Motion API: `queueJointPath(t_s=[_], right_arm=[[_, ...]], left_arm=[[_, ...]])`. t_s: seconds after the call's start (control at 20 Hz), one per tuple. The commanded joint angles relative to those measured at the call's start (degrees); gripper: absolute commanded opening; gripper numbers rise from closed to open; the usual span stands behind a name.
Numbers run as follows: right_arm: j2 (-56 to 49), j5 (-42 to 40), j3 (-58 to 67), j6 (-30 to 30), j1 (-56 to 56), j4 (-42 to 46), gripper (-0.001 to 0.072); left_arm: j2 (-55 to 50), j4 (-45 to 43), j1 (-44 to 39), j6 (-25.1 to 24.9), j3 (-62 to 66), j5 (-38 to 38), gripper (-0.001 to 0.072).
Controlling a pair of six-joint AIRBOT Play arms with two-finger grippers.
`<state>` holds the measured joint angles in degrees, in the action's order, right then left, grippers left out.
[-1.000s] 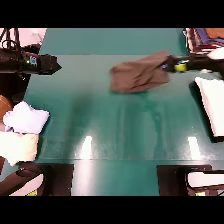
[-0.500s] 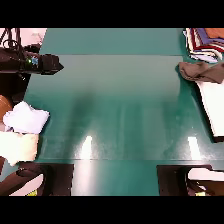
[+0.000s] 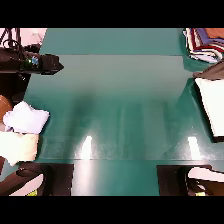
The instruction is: Fold the shirts.
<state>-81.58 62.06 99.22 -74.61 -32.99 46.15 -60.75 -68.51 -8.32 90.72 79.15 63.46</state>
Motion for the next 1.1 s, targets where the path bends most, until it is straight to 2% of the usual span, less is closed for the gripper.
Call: queueJointPath(t_s=[0.0, 0.15, 0.55, 0.6, 0.65, 0.7, 0.75, 0.9, 1.05], right_arm=[[3.8, 5.7, 2.2, -1.6, -1.5, 5.6, 0.0013], [7.6, 10.0, -2.9, -2.6, -5.5, 7.6, 0.0012], [19.4, 15.2, -31.4, -2.8, -17.2, 25.5, 0.0018], [20.2, 15.9, -34.2, -2.8, -19.0, 26.5, 0.0124], [20.8, 16.2, -36.4, -2.9, -21.0, 26.9, 0.0391], [21.5, 16.1, -38.3, -3.9, -22.6, 26.9, 0.0615], [22.0, 16.1, -39.2, -5.4, -23.9, 26.9, 0.0694], [23.9, 14.8, -37.2, -5.6, -23.9, 25.8, 0.0668], [24.7, 12.9, -32.7, -5.5, -17.0, 14.3, 0.065]], left_arm=[[0.0, 0.0, 0.0, -0.1, 0.0, 0.1, 0.0026], [0.0, 0.0, 0.0, -0.3, 0.0, 0.2, 0.0026], [0.0, 0.0, 0.0, -1.2, 0.0, 0.2, 0.0026], [0.0, 0.0, 0.0, -1.2, 0.0, 0.2, 0.0026], [0.0, 0.0, 0.0, -1.2, 0.0, 0.2, 0.0026], [0.0, 0.0, 0.0, -1.2, 0.0, 0.2, 0.0026], [0.0, 0.0, 0.0, -1.2, 0.0, 0.2, 0.0026], [0.0, 0.0, 0.0, -1.1, 0.0, 0.2, 0.0026], [0.0, 0.0, 0.0, -1.1, 0.0, -0.6, 0.0026]])
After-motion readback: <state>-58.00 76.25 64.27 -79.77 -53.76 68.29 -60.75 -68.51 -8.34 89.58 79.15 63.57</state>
